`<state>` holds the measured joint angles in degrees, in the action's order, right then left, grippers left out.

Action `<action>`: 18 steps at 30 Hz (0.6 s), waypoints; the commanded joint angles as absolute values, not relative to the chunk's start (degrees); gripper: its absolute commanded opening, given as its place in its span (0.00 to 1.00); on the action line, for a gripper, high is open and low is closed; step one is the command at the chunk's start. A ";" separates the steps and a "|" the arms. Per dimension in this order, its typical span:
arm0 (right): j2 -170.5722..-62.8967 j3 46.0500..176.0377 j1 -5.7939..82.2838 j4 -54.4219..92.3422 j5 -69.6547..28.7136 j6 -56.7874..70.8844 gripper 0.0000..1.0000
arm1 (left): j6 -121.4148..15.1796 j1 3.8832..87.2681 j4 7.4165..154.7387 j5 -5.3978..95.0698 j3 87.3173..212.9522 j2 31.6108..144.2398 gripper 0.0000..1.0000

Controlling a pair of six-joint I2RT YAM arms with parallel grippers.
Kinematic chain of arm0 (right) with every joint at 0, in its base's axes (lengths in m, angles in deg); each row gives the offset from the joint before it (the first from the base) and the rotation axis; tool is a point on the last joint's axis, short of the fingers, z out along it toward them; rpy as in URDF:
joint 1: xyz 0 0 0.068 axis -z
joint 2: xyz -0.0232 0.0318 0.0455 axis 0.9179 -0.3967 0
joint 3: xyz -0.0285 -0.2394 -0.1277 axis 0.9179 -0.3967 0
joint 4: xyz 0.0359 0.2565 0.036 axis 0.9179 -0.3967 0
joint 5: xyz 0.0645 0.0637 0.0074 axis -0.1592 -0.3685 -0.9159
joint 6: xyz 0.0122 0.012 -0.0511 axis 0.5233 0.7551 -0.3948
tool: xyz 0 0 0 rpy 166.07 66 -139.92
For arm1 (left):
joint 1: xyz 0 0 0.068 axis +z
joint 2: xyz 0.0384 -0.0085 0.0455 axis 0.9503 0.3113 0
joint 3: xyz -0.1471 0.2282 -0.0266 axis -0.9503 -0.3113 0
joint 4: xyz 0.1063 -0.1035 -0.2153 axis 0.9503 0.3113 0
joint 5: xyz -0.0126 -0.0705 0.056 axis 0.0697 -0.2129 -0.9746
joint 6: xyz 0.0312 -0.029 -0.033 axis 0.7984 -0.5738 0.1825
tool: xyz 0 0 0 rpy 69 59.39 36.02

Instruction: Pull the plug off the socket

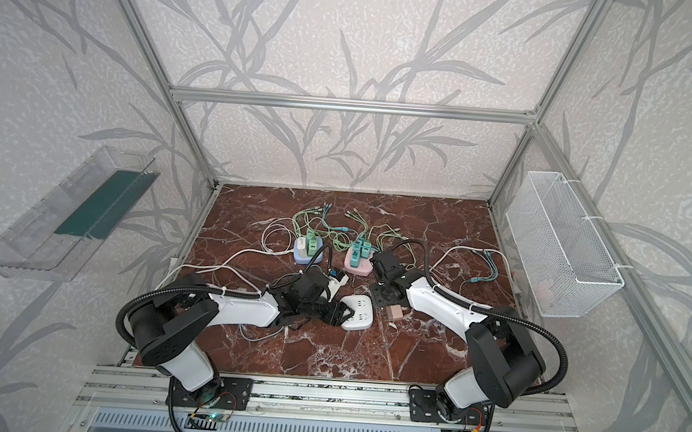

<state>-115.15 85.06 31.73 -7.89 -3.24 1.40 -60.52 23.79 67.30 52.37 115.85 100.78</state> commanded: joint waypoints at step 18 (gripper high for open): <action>-120.44 89.84 32.09 -12.35 -5.03 1.15 0.46 | -60.24 23.09 67.82 49.50 115.05 93.80 0.74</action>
<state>-119.69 88.10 31.82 -10.82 -4.29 1.29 -60.54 23.42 66.84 51.15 115.04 95.89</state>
